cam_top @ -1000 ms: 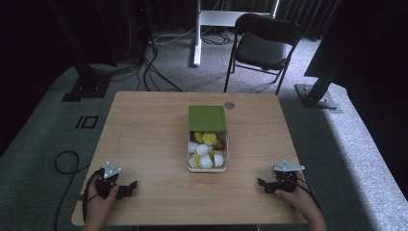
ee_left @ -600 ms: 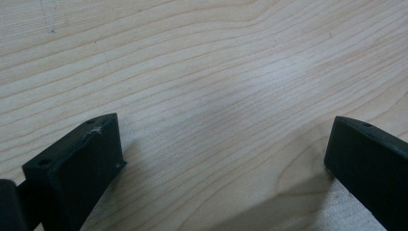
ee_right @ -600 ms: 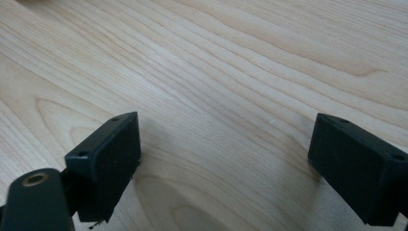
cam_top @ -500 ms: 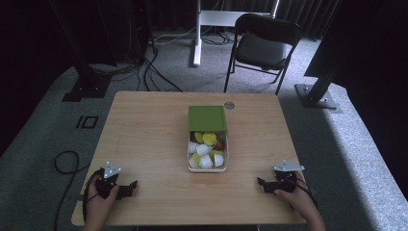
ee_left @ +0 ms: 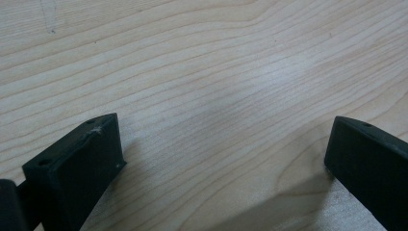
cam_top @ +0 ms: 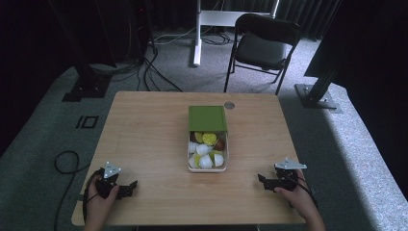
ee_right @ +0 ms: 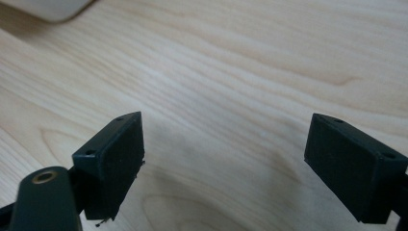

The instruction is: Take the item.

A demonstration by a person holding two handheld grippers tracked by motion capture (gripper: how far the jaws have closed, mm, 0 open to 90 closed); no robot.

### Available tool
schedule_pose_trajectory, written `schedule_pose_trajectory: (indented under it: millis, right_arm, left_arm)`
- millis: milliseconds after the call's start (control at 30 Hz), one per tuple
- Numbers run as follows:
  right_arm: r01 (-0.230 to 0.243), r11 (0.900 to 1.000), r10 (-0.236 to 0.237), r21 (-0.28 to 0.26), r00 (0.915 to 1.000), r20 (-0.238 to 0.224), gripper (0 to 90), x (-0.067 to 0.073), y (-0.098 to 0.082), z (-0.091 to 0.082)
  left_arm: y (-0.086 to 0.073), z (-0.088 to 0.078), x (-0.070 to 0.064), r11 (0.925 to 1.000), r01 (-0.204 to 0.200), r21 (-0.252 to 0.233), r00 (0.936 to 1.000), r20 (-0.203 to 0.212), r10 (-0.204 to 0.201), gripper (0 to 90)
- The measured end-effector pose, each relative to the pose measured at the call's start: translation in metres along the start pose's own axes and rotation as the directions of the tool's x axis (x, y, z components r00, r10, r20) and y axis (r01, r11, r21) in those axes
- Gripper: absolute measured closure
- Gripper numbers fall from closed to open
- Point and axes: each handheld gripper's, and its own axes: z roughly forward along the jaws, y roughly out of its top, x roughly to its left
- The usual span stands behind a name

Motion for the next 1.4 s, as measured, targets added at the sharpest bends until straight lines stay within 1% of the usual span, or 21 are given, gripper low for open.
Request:
schedule_pose_trajectory:
  millis: [167,267,333,433,467,700,767,900,1233,1400]
  right_arm:
    - [0.009,1.000,-0.009,-0.025,1.0000,0.002,13.7,0.003,0.010,-0.006]
    - [0.000,0.999,-0.001,-0.042,0.9999,-0.012,13.6,0.006,0.016,-0.009]
    - [-0.022,0.998,0.021,-0.055,0.9996,-0.019,13.7,0.008,0.021,-0.011]
    - [-0.022,0.998,0.021,-0.062,0.9996,-0.021,13.7,0.010,0.026,-0.011]
    - [-0.018,0.998,0.016,-0.066,0.9995,-0.028,13.7,0.012,0.029,-0.012]
    - [-0.006,0.996,0.003,-0.084,0.9992,-0.040,13.7,0.020,0.039,-0.014]
    - [-0.021,0.995,0.017,-0.094,0.9987,-0.049,13.6,0.022,0.042,-0.014]
    - [-0.009,0.994,0.004,-0.111,0.9989,-0.046,13.6,0.027,0.049,-0.015]
    - [0.009,0.989,-0.020,-0.148,0.9972,-0.072,13.7,0.042,0.066,-0.020]
    - [0.027,0.986,-0.041,-0.162,0.9957,-0.083,13.7,0.051,0.075,-0.020]
  left_arm:
    - [0.000,0.000,0.000,1.0000,0.000,0.000,1.0000,0.000,0.000,0.7]
    - [0.000,0.000,0.000,1.0000,0.000,0.000,1.0000,0.000,0.000,0.7]
    - [0.000,0.000,0.000,1.0000,0.000,0.000,1.0000,0.000,0.000,0.7]
    - [0.000,0.000,0.000,1.0000,0.000,0.000,1.0000,0.000,0.000,0.7]
    - [0.000,0.000,0.000,1.0000,0.000,0.000,1.0000,0.000,0.000,0.7]
    - [0.000,0.000,0.000,1.0000,0.000,0.000,1.0000,0.000,0.000,0.7]
    - [0.000,0.000,0.000,1.0000,0.000,0.000,1.0000,0.000,0.000,0.7]
    - [0.000,0.000,0.000,1.0000,0.000,0.000,1.0000,0.000,0.000,0.7]
    - [0.000,0.000,0.000,1.0000,0.000,0.001,1.0000,0.000,0.000,0.7]
    - [0.000,0.000,0.000,1.0000,0.001,0.000,1.0000,0.000,-0.001,0.7]
